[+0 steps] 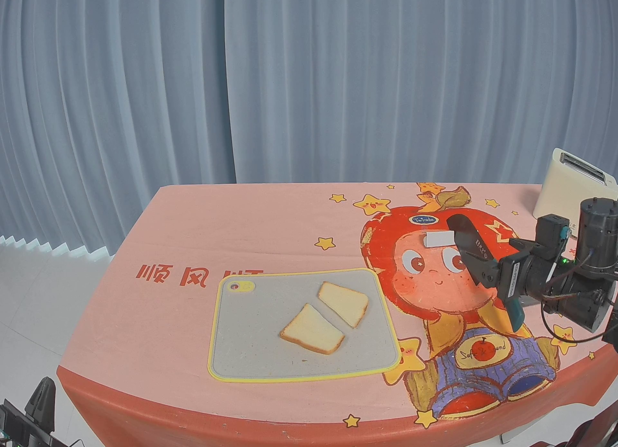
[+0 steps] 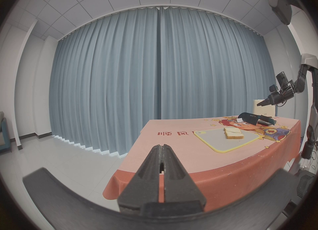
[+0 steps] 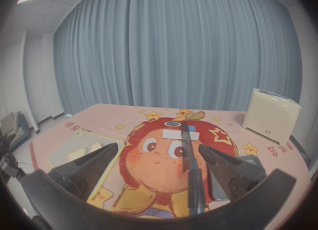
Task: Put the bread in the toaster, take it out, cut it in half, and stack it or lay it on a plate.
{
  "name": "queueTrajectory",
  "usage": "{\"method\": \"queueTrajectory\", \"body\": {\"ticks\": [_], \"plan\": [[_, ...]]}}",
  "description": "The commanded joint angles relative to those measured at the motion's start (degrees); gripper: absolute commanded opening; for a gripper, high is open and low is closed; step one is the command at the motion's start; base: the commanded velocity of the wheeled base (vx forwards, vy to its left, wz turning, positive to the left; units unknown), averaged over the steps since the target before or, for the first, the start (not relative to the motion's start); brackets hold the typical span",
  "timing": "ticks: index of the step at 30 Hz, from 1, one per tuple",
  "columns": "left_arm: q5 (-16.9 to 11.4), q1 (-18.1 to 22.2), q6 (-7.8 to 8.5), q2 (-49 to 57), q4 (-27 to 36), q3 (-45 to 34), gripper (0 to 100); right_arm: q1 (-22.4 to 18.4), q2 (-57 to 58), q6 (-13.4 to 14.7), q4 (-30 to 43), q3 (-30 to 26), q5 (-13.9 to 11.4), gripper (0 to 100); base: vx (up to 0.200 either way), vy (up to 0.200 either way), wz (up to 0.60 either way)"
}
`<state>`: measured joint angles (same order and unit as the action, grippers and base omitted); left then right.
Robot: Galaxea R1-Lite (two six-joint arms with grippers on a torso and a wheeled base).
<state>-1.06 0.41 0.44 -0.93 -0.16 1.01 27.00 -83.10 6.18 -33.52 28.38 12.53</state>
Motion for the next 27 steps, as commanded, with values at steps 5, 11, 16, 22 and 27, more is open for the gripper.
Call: {"method": "queueTrajectory", "body": {"ticks": [5, 11, 16, 22, 27], "plan": [[0.0, 0.0, 0.0, 0.9, 0.0, -1.0, 0, 7.7, 7.3, -1.3, -0.1, -2.4, -0.8, 100, 0.0, 0.0, 0.0], [0.0, 0.0, 0.0, 0.9, 0.0, -1.0, 0, 13.4, 10.2, -1.3, -0.1, -3.2, -0.8, 100, 0.0, 0.0, 0.0], [0.0, 0.0, 0.0, 0.9, 0.0, -1.0, 0, 13.7, 10.1, -0.9, -0.1, -3.2, -1.0, 100, 0.0, 0.0, 0.0], [0.0, 0.0, 0.0, 0.9, 0.0, -1.0, 0, 13.7, 9.5, -0.8, 0.0, -3.6, -1.0, 100, 0.0, 0.0, 0.0], [0.0, 0.0, 0.0, 0.9, 0.0, -1.0, 0, 13.9, 8.5, -1.5, 4.7, -0.8, -1.5, 100, 0.0, 0.0, 0.0]]}}
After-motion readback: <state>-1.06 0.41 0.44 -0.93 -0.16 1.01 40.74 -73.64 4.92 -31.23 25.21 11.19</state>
